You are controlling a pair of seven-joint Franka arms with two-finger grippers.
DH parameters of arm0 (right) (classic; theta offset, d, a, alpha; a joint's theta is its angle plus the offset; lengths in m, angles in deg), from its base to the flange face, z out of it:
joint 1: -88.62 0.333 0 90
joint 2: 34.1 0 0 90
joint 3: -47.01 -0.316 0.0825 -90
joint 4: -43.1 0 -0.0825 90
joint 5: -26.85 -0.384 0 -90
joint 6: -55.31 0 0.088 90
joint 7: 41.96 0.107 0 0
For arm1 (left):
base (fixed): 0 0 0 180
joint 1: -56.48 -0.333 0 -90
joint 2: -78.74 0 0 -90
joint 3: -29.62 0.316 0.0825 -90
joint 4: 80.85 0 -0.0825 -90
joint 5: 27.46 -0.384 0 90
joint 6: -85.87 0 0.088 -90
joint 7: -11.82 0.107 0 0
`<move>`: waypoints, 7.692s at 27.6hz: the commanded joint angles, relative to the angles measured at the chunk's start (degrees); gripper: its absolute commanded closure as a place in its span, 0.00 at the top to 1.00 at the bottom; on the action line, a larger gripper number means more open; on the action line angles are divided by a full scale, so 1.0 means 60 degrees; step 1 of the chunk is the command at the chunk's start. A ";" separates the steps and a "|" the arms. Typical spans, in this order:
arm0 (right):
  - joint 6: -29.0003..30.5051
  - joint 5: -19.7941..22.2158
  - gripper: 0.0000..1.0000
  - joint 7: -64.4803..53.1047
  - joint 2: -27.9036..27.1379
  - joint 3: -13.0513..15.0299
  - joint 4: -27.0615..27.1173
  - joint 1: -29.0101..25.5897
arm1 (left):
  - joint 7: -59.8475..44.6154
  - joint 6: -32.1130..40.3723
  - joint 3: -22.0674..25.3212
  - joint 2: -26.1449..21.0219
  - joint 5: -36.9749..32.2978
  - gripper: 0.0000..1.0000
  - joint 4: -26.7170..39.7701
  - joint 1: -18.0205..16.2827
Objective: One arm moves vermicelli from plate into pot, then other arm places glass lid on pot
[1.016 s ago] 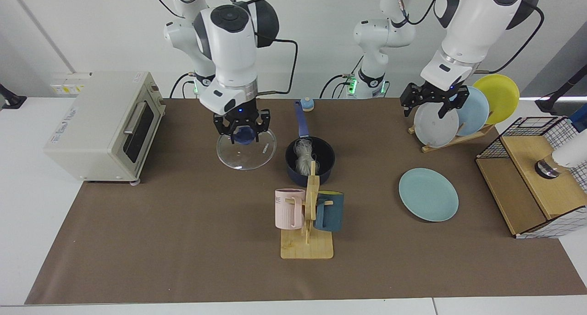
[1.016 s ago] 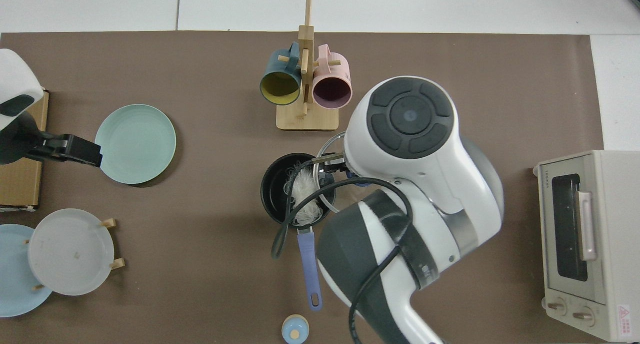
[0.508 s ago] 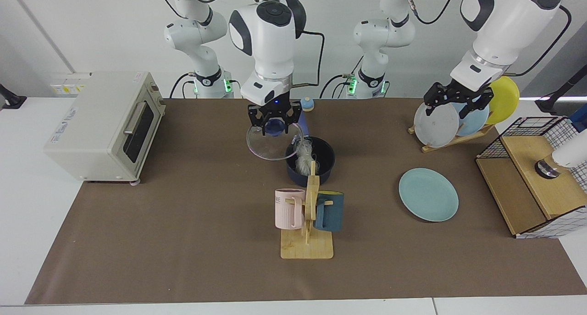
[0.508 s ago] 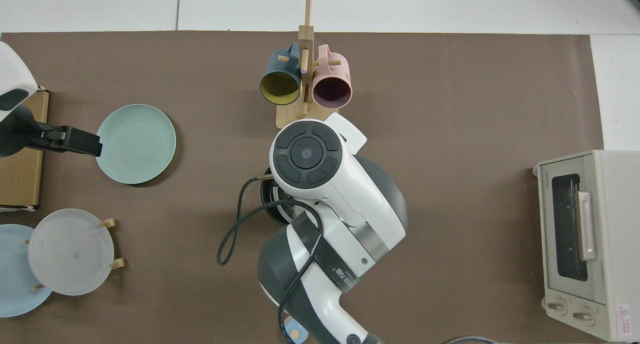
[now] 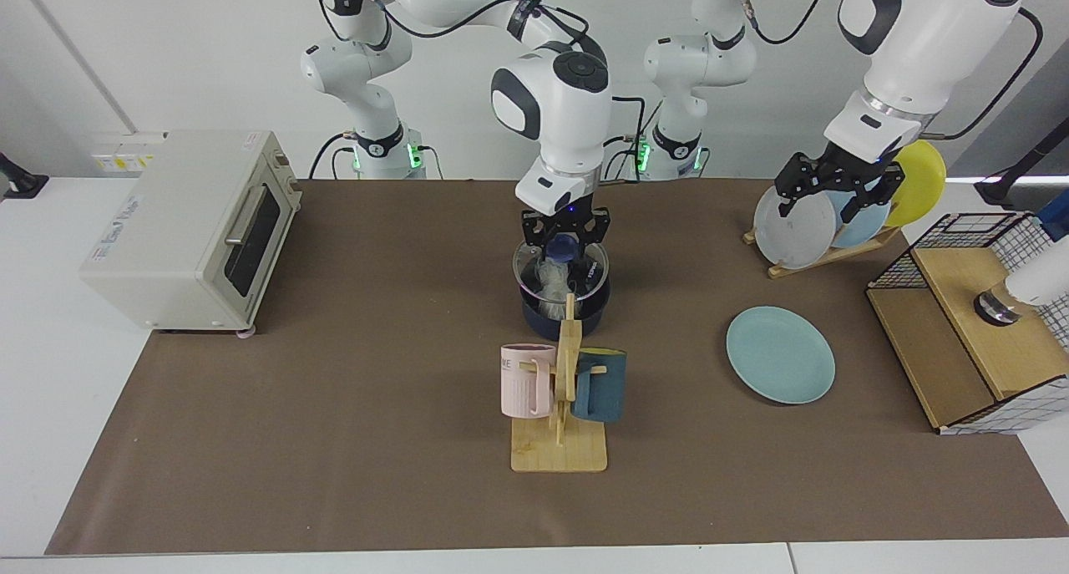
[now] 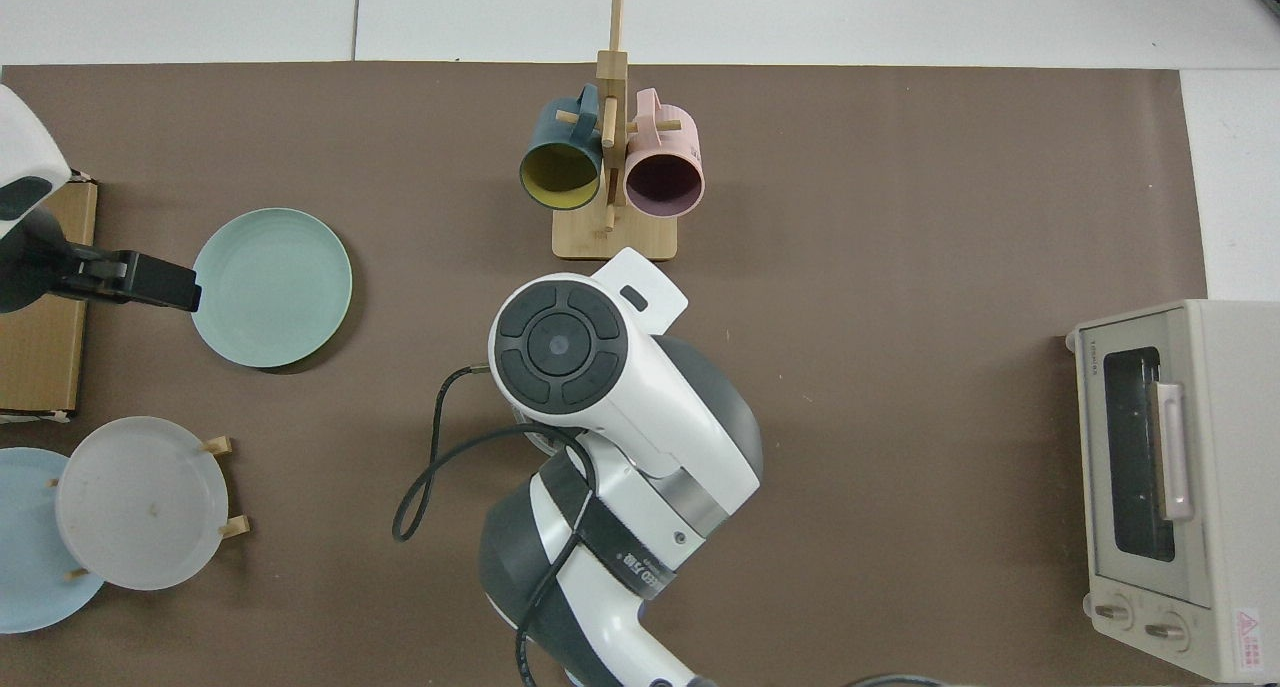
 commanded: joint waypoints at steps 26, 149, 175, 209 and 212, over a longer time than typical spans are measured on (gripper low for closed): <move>0.0627 0.0000 0.00 -0.0363 -0.0294 0.0015 -0.0498 -0.0028 | -0.0054 -0.0241 0.0027 0.0280 0.0111 1.00 0.0457 -0.0003; -0.2639 -0.0454 0.99 -0.5490 0.2665 0.0191 0.0264 -0.5491 | -0.0069 -0.0255 -0.0016 0.0265 0.0111 1.00 0.0471 0.0011; -0.2859 -0.0425 0.99 -0.5402 0.2840 0.0235 0.0103 -0.5682 | -0.0069 -0.0255 -0.0031 0.0265 0.0111 1.00 0.0471 0.0026; -0.2902 -0.0425 0.99 -0.5387 0.2840 0.0220 0.0088 -0.5667 | -0.0069 -0.0299 -0.0046 0.0265 0.0111 1.00 0.0530 0.0011; -0.2888 -0.0425 0.99 -0.5358 0.2826 0.0220 0.0103 -0.5623 | -0.0069 -0.0299 -0.0046 0.0265 0.0111 1.00 0.0530 -0.0003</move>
